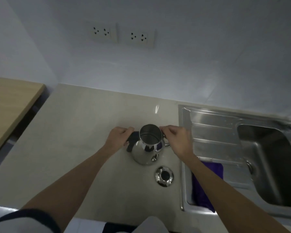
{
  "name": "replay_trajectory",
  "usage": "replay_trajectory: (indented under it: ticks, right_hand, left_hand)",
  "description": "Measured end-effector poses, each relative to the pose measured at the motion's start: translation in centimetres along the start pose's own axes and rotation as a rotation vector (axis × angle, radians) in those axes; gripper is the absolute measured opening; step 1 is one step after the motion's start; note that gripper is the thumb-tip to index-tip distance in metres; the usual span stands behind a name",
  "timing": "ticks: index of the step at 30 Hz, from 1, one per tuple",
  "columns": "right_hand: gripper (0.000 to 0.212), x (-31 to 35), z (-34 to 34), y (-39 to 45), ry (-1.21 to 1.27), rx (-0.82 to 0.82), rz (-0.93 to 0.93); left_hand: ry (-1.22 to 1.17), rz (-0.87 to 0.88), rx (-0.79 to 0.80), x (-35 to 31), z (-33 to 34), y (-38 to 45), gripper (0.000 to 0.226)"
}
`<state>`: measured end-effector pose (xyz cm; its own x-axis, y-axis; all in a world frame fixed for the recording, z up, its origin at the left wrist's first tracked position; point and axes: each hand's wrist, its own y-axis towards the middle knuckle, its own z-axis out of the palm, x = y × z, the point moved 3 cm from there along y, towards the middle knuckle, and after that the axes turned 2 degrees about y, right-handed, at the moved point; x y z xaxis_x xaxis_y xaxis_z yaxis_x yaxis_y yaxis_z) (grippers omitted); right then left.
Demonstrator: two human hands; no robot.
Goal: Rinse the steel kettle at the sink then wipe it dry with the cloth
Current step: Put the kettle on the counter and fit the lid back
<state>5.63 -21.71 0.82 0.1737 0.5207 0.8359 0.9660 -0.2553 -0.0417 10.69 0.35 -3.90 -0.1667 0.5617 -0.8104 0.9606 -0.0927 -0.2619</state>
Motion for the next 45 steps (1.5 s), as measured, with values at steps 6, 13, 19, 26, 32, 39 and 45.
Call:
replay_trajectory:
  ticks: [6,13,19,26,32,39,45]
  right_hand:
    - [0.025,-1.2,0.1,-3.0,-0.138,-0.092,-0.308]
    - [0.038,-10.2,1.3,-7.8,-0.599,0.464,-0.341]
    - [0.042,-12.7,3.4,-8.2,-0.765,0.498,-0.462]
    - [0.018,-4.1,1.2,-6.2,0.113,0.466,-0.085]
    - [0.012,5.2,-0.7,-2.1,-0.036,0.176,-0.306]
    - [0.024,5.1,1.8,-0.8,-0.639,0.102,-0.463]
    - [0.027,5.1,1.6,-0.5,-0.543,0.205,-0.396]
  left_hand:
    - [0.126,0.153,-0.086,-0.4,-0.1,-0.1,0.059]
    - [0.272,0.236,-0.274,0.5,0.6,-0.4,0.054]
    - [0.146,0.189,-0.327,0.6,0.6,-1.2,0.046]
    - [0.068,0.210,-0.221,0.3,0.6,-2.6,0.046]
    - [-0.015,0.097,-0.100,-0.9,0.6,-4.0,0.044]
    - [0.055,0.001,-0.073,-0.8,1.2,-3.0,0.056]
    - [0.093,-0.030,-0.071,-0.9,1.4,-2.5,0.060]
